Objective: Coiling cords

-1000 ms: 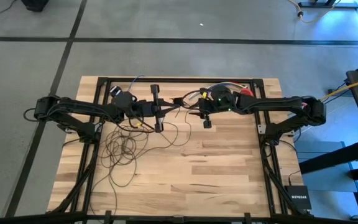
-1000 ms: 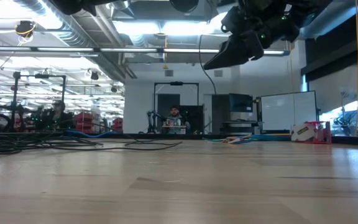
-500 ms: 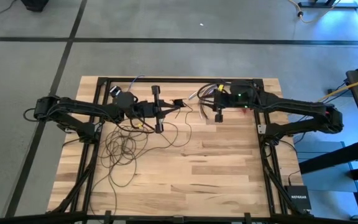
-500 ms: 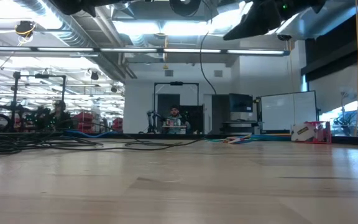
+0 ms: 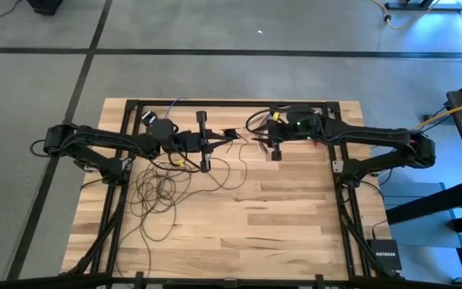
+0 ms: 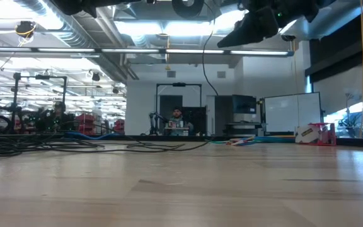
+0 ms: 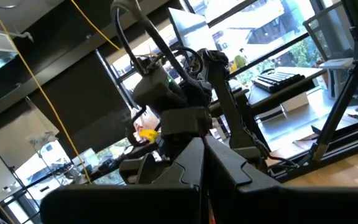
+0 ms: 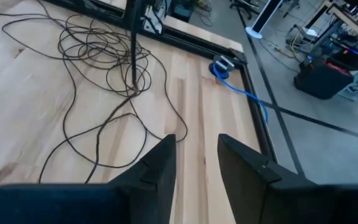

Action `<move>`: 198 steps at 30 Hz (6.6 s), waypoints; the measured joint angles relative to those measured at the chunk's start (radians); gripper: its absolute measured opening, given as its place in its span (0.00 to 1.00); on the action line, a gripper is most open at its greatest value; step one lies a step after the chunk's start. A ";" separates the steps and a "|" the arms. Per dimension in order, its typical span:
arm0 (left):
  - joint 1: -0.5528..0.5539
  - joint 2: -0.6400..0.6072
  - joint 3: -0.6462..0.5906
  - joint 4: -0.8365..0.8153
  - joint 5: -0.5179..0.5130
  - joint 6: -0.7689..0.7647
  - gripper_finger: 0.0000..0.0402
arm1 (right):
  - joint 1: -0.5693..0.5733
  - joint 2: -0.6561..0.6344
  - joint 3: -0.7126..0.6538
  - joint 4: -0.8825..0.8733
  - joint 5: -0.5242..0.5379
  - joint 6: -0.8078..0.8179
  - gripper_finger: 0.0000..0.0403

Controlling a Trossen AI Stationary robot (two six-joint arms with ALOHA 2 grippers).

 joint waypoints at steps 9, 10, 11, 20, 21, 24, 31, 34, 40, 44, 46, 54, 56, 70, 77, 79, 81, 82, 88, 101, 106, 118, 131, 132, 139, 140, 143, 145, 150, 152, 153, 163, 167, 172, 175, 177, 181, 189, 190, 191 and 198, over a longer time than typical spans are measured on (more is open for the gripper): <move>0.000 0.000 0.000 -0.004 0.000 -0.001 0.00 | 0.000 0.062 0.000 0.097 -0.026 0.071 0.30; 0.000 0.000 0.000 -0.005 0.000 -0.003 0.00 | 0.000 0.068 0.000 0.101 -0.028 0.069 0.30; 0.000 0.000 0.000 -0.008 0.000 -0.004 0.00 | 0.000 0.073 0.000 0.109 -0.028 0.045 0.30; 0.000 0.000 0.000 -0.039 0.000 0.012 0.00 | -0.001 -0.003 0.025 0.282 -0.028 0.022 0.30; 0.000 0.000 0.000 -0.040 0.001 0.019 0.00 | -0.001 -0.013 0.023 0.315 -0.076 0.026 0.30; 0.000 0.000 0.000 -0.049 0.030 0.022 0.00 | 0.000 -0.020 0.018 0.396 -0.193 0.056 0.30; -0.001 0.004 -0.001 -0.046 0.057 0.022 0.00 | 0.001 0.049 0.016 0.442 -0.228 0.081 0.30; 0.000 0.009 -0.001 -0.045 0.057 0.025 0.00 | 0.001 0.080 0.016 0.489 -0.228 0.082 0.30; 0.000 0.013 -0.001 -0.040 0.057 0.027 0.00 | 0.001 0.116 0.016 0.557 -0.254 0.082 0.30; 0.000 0.013 -0.001 -0.037 0.057 0.026 0.00 | 0.001 0.138 0.016 0.578 -0.254 0.082 0.30; 0.000 0.013 -0.001 -0.035 0.057 0.026 0.00 | 0.001 0.148 0.016 0.599 -0.254 0.078 0.30; 0.000 0.013 -0.001 -0.033 0.056 0.026 0.00 | 0.001 0.169 0.017 0.611 -0.255 0.039 0.26; 0.000 0.013 -0.001 -0.034 0.056 0.026 0.00 | 0.001 0.169 0.017 0.611 -0.258 0.039 0.20; 0.001 0.013 -0.001 -0.031 0.055 0.026 0.00 | 0.001 0.170 0.017 0.638 -0.257 0.012 0.06; 0.001 0.010 0.000 -0.028 0.054 -0.005 0.00 | 0.001 0.170 0.017 0.654 -0.237 0.006 0.03; 0.001 0.010 0.000 -0.019 0.049 -0.008 0.01 | 0.001 0.170 0.017 0.661 -0.234 0.006 0.03; 0.001 0.009 0.000 -0.016 0.045 -0.017 0.04 | 0.001 0.170 0.017 0.664 -0.231 0.005 0.02; 0.001 0.007 0.000 -0.018 0.042 -0.025 0.06 | 0.001 0.170 0.017 0.664 -0.229 0.004 0.02; -0.013 -0.009 0.000 -0.018 -0.122 -0.018 0.27 | 0.001 0.170 0.017 0.715 -0.152 0.002 0.02; -0.043 -0.106 -0.001 -0.241 -0.190 0.020 0.40 | -0.002 0.011 0.021 0.766 0.106 -0.075 0.01; -0.017 -0.082 -0.001 -0.263 -0.194 -0.010 0.39 | 0.001 -0.012 0.020 0.763 0.141 -0.091 0.02; 0.008 0.174 -0.001 0.099 -0.181 -0.120 0.39 | 0.000 -0.009 0.019 0.762 0.146 -0.103 0.02; 0.060 0.362 0.156 0.043 -0.181 -0.261 0.39 | 0.000 -0.009 0.019 0.744 0.142 -0.120 0.02; 0.062 0.361 0.158 0.033 -0.182 -0.261 0.39 | 0.000 -0.009 0.019 0.740 0.142 -0.125 0.02; 0.057 0.360 0.157 -0.002 -0.183 -0.238 0.38 | 0.000 -0.008 0.019 0.731 0.142 -0.143 0.02; 0.055 0.360 0.157 -0.019 -0.187 -0.231 0.37 | 0.000 -0.008 0.019 0.731 0.142 -0.143 0.02; 0.045 0.355 0.157 -0.054 -0.229 -0.206 0.33 | 0.000 -0.008 0.019 0.731 0.142 -0.143 0.02; 0.038 0.334 0.157 -0.067 -0.256 -0.202 0.31 | 0.000 -0.008 0.019 0.731 0.142 -0.143 0.02; 0.032 0.305 0.158 -0.130 -0.259 -0.177 0.22 | 0.000 -0.009 0.018 0.733 0.142 -0.143 0.02; 0.034 0.304 0.157 -0.153 -0.270 -0.161 0.18 | 0.000 -0.008 0.018 0.735 0.142 -0.143 0.02; 0.039 0.304 0.157 -0.159 -0.281 -0.156 0.16 | 0.000 -0.008 0.018 0.736 0.142 -0.143 0.02; 0.100 0.301 0.157 -0.187 -0.358 -0.105 0.01 | 0.001 -0.008 0.018 0.736 0.114 -0.141 0.02; 0.109 0.283 0.157 -0.219 -0.534 -0.024 0.04 | 0.001 -0.009 0.018 0.692 0.118 -0.141 0.02; 0.098 0.199 0.157 -0.302 -0.622 0.047 0.03 | 0.001 -0.008 0.018 0.626 0.139 -0.143 0.02; 0.096 0.140 0.157 -0.377 -0.621 0.047 0.01 | 0.001 -0.008 0.018 0.577 0.145 -0.144 0.02; 0.098 0.102 0.157 -0.433 -0.623 0.045 0.01 | 0.001 -0.008 0.018 0.549 0.162 -0.144 0.02; 0.113 0.033 0.157 -0.542 -0.635 0.018 0.02 | 0.001 -0.008 0.018 0.485 0.170 -0.144 0.02; 0.120 -0.091 0.157 -0.665 -0.639 -0.017 0.01 | 0.001 -0.008 0.018 0.413 0.277 -0.221 0.02; 0.120 -0.102 0.157 -0.666 -0.639 -0.024 0.01 | 0.000 -0.008 0.018 0.408 0.283 -0.222 0.02; 0.119 -0.111 0.157 -0.669 -0.638 -0.029 0.01 | 0.000 -0.008 0.018 0.403 0.289 -0.225 0.02; 0.096 -0.142 0.157 -0.631 -0.637 -0.073 0.02 | 0.000 0.018 0.018 0.375 0.334 -0.278 0.02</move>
